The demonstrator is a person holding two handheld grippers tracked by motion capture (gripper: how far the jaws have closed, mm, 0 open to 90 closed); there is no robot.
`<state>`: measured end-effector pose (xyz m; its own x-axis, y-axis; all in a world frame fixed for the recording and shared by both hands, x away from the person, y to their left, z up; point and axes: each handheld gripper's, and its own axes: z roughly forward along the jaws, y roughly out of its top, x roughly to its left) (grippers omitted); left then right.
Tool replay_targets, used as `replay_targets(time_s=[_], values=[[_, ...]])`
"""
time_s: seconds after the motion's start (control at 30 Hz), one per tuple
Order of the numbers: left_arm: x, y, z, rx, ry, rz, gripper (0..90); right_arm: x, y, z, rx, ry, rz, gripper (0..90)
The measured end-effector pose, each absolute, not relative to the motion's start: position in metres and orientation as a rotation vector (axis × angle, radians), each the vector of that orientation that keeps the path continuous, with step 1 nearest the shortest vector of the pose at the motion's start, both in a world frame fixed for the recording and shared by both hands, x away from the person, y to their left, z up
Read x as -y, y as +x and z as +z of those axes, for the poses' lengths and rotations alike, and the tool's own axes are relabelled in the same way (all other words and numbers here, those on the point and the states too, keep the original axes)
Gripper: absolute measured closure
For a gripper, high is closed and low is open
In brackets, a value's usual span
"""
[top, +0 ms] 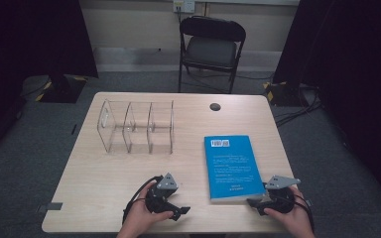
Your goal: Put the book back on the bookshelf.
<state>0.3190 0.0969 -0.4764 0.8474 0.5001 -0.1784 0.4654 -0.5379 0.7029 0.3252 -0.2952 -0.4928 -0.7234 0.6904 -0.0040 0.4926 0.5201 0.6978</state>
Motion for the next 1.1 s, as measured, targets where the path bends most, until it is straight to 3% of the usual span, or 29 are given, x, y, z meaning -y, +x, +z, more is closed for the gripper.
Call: replay_targets(time_s=[1.1], values=[[-0.069, 0.329, -0.465, -0.631, 2.255, 0.041, 16.1, 0.295, 0.323, -0.476, -2.411, 1.032, 1.088, 22.5]])
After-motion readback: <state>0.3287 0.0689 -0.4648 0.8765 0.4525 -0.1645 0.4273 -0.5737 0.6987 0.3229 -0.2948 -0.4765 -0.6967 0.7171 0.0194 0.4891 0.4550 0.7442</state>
